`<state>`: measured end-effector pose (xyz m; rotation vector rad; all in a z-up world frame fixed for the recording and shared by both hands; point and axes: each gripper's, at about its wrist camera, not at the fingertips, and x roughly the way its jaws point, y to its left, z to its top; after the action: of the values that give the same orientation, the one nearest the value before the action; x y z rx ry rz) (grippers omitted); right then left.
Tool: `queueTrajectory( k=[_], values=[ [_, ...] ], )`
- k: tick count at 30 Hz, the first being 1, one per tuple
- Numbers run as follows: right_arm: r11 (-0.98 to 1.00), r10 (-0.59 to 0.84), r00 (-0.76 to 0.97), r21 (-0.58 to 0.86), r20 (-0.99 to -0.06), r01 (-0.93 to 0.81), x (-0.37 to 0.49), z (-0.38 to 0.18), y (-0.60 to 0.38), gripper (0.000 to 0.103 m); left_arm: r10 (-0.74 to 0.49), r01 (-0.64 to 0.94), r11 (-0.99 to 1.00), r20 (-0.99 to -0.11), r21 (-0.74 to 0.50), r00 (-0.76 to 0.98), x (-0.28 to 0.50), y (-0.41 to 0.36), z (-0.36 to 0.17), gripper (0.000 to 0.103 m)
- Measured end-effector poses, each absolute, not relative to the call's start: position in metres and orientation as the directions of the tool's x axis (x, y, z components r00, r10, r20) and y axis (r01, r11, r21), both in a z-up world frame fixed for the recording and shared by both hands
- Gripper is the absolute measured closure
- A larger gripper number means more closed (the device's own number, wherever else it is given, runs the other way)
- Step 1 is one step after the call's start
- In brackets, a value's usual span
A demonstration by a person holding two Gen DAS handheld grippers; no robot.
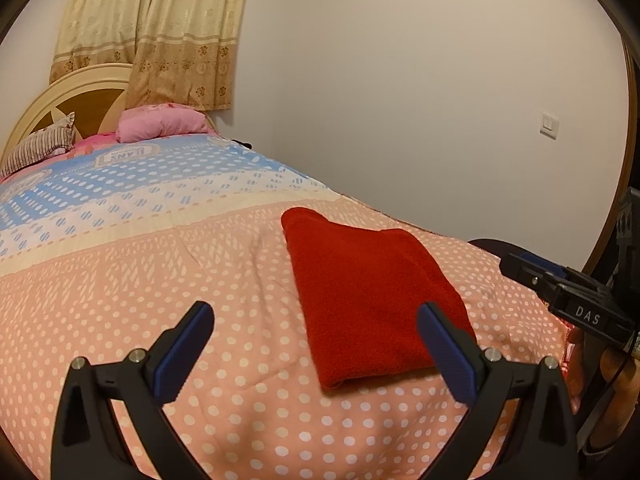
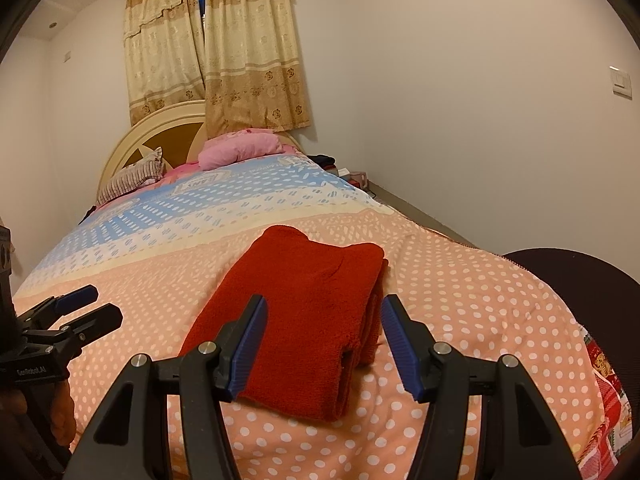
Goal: Fold small clothes
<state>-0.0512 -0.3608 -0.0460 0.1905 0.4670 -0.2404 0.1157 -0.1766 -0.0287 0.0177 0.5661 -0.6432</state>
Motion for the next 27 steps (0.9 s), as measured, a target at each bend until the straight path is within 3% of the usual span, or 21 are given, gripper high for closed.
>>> queueTrajectory(
  k=[27],
  values=[
    [0.956, -0.171, 0.866, 0.132, -0.47, 0.261, -0.0499, -0.0499, -0.3562, 0.042, -0.569, 0.58, 0.799, -0.509, -0.158, 0.646, 0.114, -0.1818, -0.0273, 0.0]
  ],
)
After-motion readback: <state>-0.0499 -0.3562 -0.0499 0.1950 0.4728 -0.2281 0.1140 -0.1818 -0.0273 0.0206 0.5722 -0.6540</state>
